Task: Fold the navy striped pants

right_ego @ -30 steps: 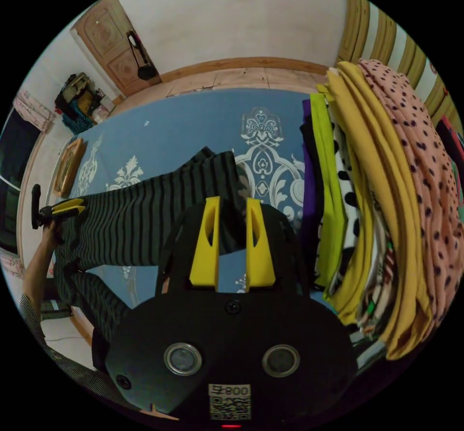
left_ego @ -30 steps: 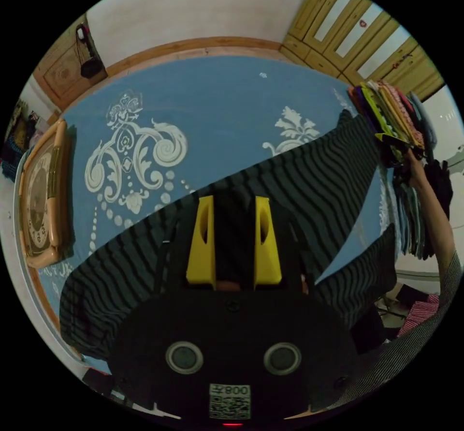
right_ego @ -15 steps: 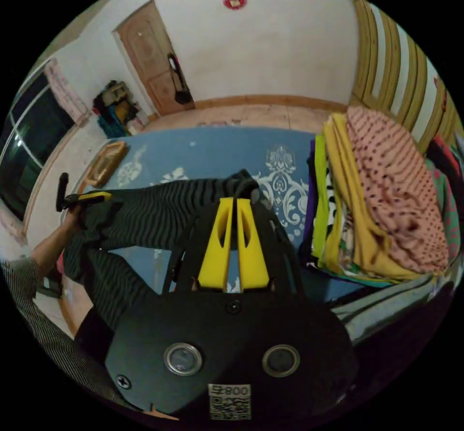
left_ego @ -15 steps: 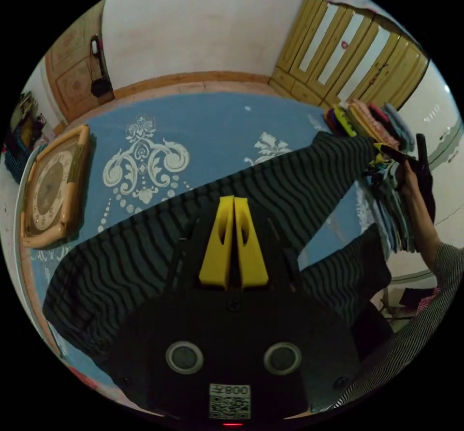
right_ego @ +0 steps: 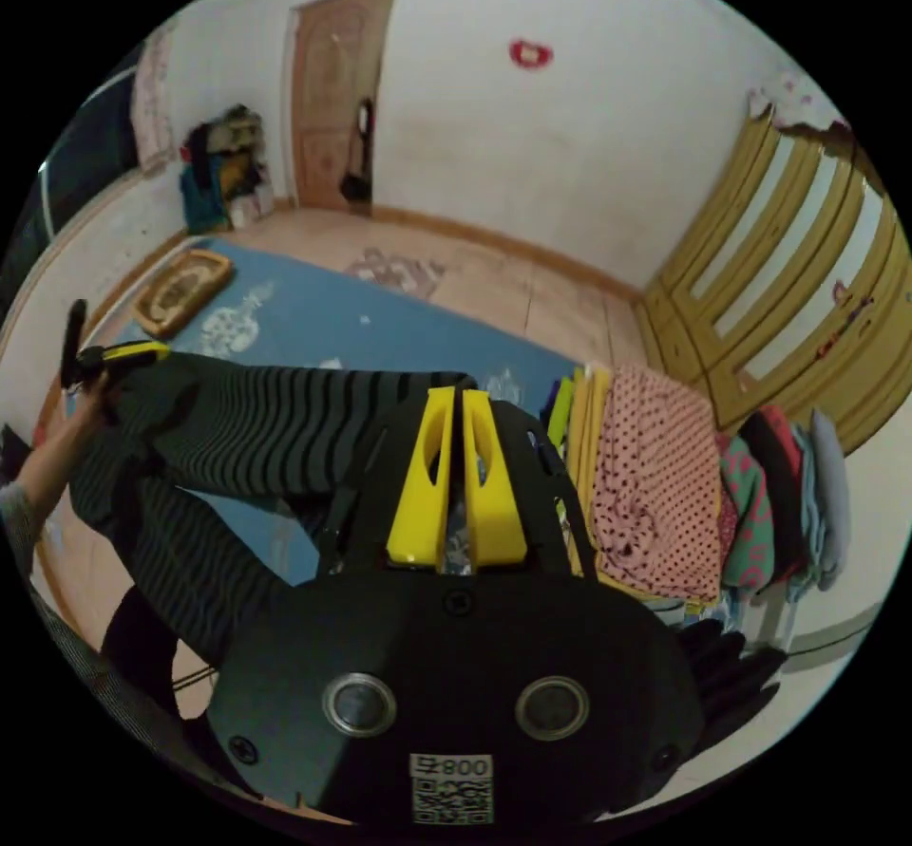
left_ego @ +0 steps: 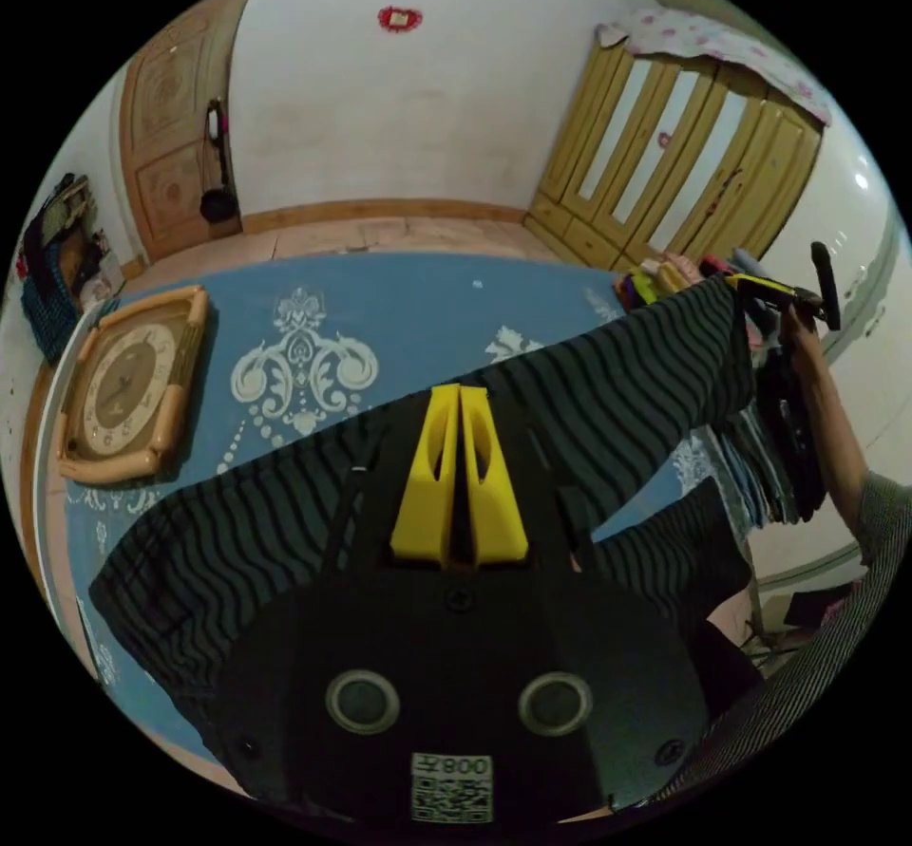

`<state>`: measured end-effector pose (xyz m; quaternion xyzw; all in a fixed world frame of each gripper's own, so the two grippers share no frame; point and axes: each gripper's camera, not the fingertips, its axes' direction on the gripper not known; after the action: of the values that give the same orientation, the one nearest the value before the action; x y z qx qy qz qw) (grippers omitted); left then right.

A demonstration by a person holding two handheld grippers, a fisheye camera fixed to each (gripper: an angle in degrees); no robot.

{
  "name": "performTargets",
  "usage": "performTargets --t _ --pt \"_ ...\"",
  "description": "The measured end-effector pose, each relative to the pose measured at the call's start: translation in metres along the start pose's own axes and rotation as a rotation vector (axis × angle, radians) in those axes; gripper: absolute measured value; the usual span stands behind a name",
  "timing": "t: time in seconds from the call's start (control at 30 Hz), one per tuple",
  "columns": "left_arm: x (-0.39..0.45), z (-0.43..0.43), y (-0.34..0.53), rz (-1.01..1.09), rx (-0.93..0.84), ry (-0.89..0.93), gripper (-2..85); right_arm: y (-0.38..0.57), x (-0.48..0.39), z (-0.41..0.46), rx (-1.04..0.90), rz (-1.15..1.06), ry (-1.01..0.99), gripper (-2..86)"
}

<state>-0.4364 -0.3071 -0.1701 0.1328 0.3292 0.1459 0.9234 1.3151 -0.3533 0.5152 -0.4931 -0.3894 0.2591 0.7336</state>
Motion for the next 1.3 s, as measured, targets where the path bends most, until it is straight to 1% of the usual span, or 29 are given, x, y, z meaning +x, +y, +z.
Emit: performTargets --t 0.07,0.1,0.13,0.17,0.27,0.33,0.43,0.47,0.53,0.6,0.67,0.73,0.77,0.83,0.9,1.0,1.07,1.1,1.17,1.2,1.23,1.3 --pt "-0.008 0.015 0.011 -0.023 -0.061 -0.021 0.9 -0.005 0.013 0.064 -0.259 0.087 0.017 0.1" --pt "-0.013 0.02 0.021 -0.042 -0.074 -0.012 1.4 -0.003 0.015 0.074 -0.288 0.109 0.049 0.2" --pt "-0.015 0.021 0.026 -0.041 -0.074 0.006 1.6 0.004 0.015 0.085 -0.3 0.153 0.074 0.2" --pt "-0.02 0.021 0.038 -0.038 -0.073 0.04 2.8 0.012 0.012 0.088 -0.267 0.155 0.009 0.4" --pt "-0.03 0.017 0.076 -0.026 -0.08 0.131 6.0 0.044 -0.004 0.088 -0.172 0.126 -0.102 2.1" --pt "-0.035 0.015 0.104 -0.039 -0.099 0.165 7.1 0.067 -0.017 0.096 -0.178 0.064 -0.15 3.4" --pt "-0.035 0.012 0.151 -0.033 -0.119 0.212 7.9 0.099 -0.029 0.118 -0.244 0.041 -0.243 5.1" --pt "-0.033 0.016 0.167 -0.016 -0.16 0.221 8.1 0.106 -0.032 0.128 -0.273 0.039 -0.248 6.0" --pt "-0.031 0.024 0.185 0.014 -0.226 0.193 8.3 0.115 -0.034 0.146 -0.323 0.033 -0.228 6.9" --pt "-0.032 0.037 0.201 0.076 -0.299 0.095 7.9 0.122 -0.036 0.166 -0.397 0.021 -0.239 7.3" --pt "-0.04 0.044 0.211 0.077 -0.336 0.093 6.3 0.133 -0.039 0.191 -0.498 0.006 -0.232 6.8" --pt "-0.05 0.044 0.221 0.037 -0.345 0.128 2.9 0.141 -0.039 0.195 -0.471 -0.001 -0.221 5.3" --pt "-0.056 0.042 0.229 0.022 -0.35 0.138 2.1 0.145 -0.039 0.199 -0.488 -0.006 -0.223 3.8" --pt "-0.066 0.034 0.243 -0.003 -0.326 0.166 1.3 0.151 -0.04 0.202 -0.517 -0.033 -0.209 2.3" --pt "-0.078 0.014 0.263 -0.027 -0.264 0.214 0.5 0.158 -0.04 0.202 -0.532 -0.075 -0.176 1.5" --pt "-0.09 -0.013 0.291 -0.026 -0.199 0.241 0.3 0.168 -0.032 0.179 -0.435 -0.092 -0.154 0.9" --pt "-0.099 -0.019 0.312 -0.024 -0.201 0.266 0.2 0.183 -0.021 0.169 -0.397 -0.071 -0.177 0.7" --pt "-0.105 -0.017 0.327 -0.035 -0.225 0.28 0.3 0.188 -0.018 0.17 -0.403 -0.058 -0.191 0.7" --pt "-0.116 -0.013 0.351 -0.07 -0.261 0.311 0.4 0.211 -0.013 0.192 -0.498 -0.031 -0.215 0.8" --pt "-0.125 -0.015 0.365 -0.113 -0.26 0.316 0.5 0.218 -0.013 0.199 -0.528 -0.022 -0.218 0.8" --pt "-0.129 -0.018 0.372 -0.129 -0.254 0.309 0.6 0.231 -0.011 0.213 -0.598 0.014 -0.258 0.9" --pt "-0.143 -0.042 0.399 -0.14 -0.199 0.292 1.1 0.247 -0.006 0.223 -0.604 0.109 -0.297 1.1"
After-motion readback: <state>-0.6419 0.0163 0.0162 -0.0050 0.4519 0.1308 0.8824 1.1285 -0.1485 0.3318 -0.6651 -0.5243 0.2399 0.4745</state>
